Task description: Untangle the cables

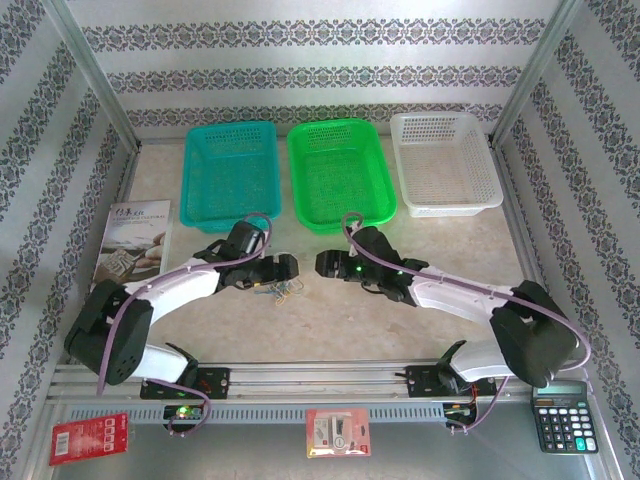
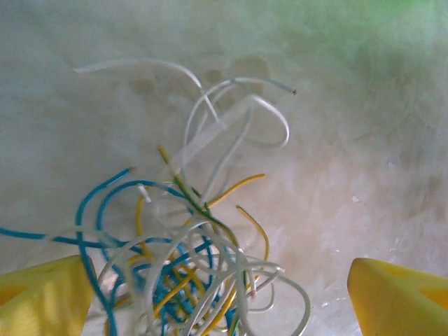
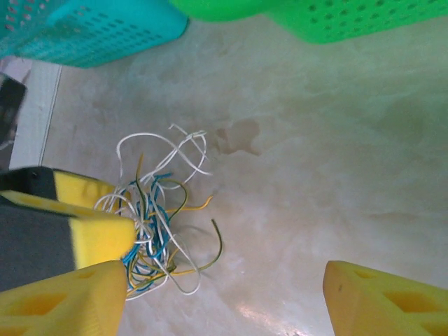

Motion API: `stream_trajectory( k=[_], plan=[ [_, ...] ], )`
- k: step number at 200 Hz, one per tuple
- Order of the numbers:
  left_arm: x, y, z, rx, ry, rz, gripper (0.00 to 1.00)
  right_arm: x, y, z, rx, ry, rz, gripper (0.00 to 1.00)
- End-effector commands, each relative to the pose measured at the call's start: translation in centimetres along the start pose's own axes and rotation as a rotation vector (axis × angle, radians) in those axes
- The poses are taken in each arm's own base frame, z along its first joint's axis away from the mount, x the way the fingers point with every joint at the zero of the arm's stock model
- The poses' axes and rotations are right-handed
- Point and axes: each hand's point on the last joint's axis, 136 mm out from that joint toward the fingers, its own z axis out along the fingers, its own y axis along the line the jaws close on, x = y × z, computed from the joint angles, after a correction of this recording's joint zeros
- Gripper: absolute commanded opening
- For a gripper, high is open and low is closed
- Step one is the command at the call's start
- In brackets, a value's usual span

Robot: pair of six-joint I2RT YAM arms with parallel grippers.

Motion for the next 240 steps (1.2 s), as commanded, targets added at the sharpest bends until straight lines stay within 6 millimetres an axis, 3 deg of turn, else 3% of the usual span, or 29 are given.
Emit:
stream_trajectory(
  k=[1,24,42,102,128,177,240],
  plan=[
    [0.0,-3.7,0.1,0.111,-0.009,0.019,0.93,-0.3,-0.8,-0.9,0.011,-0.018,0.020,0.74],
    [0.5,-6.1,-0.5,0.185,-0.023,0.020,0.94,-0.7,-1.2,-1.3,0.018,-0.025,0.029,0.75],
    [0.2,-6.5,-1.6,0.189,-0.055,0.014,0.94,-0.8,-1.3,-1.4,0.018,-0.025,0.031,0.76],
    [-3.3,-2.0,-5.9,-0.171,-0.224,0.079,1.00,-0.7,-0.9,-0.8,0.012,-0.001,0.027,0.78],
    [-4.4,-0.9,-5.4,-0.246,-0.190,0.121,0.97,-0.1,-0.7,-0.3,0.016,0.017,0.023,0.78],
    [-4.5,-0.6,-2.1,-0.306,-0.010,0.243,0.75,0.7,-0.7,0.2,0.023,0.026,0.020,0.78],
    [-4.1,0.1,-0.6,-0.310,0.008,0.229,0.69,-1.2,0.4,2.2,0.002,-0.012,0.043,0.66]
  ],
)
